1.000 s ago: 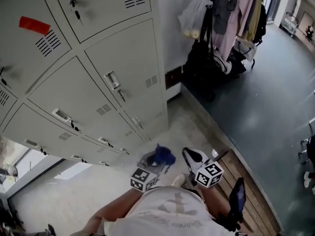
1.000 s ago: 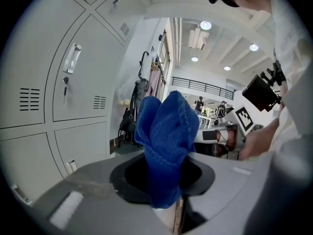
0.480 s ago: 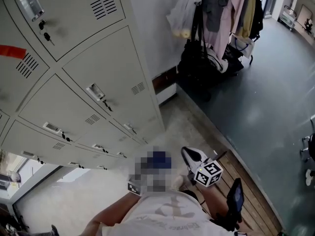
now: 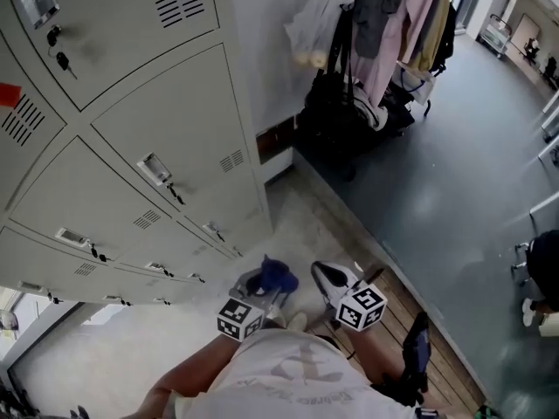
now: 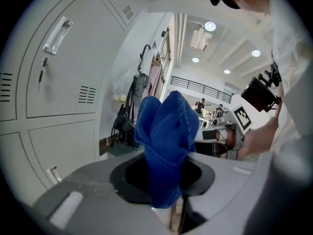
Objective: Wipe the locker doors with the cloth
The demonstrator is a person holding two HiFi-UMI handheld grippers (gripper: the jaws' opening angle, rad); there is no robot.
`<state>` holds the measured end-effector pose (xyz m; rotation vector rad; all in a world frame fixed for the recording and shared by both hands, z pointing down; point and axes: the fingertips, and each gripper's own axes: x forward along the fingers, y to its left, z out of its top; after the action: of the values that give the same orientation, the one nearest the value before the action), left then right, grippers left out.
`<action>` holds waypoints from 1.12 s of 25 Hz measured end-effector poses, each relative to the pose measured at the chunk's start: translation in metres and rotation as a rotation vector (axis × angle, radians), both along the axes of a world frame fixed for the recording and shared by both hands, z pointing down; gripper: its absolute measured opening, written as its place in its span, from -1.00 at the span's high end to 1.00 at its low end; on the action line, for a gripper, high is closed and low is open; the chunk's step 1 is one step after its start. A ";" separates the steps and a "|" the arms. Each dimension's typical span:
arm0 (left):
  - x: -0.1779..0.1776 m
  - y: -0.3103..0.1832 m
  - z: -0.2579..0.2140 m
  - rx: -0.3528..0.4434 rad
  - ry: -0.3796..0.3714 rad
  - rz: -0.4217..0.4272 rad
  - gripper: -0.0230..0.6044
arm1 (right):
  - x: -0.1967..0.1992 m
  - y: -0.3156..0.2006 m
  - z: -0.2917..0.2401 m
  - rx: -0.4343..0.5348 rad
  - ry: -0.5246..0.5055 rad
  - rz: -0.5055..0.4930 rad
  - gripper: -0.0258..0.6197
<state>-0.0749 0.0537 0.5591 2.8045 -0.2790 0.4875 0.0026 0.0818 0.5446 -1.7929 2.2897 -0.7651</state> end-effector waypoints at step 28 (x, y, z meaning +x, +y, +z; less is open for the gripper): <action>-0.054 -0.139 -0.069 0.066 0.222 -0.293 0.53 | -0.063 -0.181 -0.100 0.188 0.168 -0.436 0.90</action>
<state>-0.1286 -0.0850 0.4901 2.7807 -0.6535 0.1015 -0.0608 -0.0991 0.4449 -1.3396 2.8017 -0.4399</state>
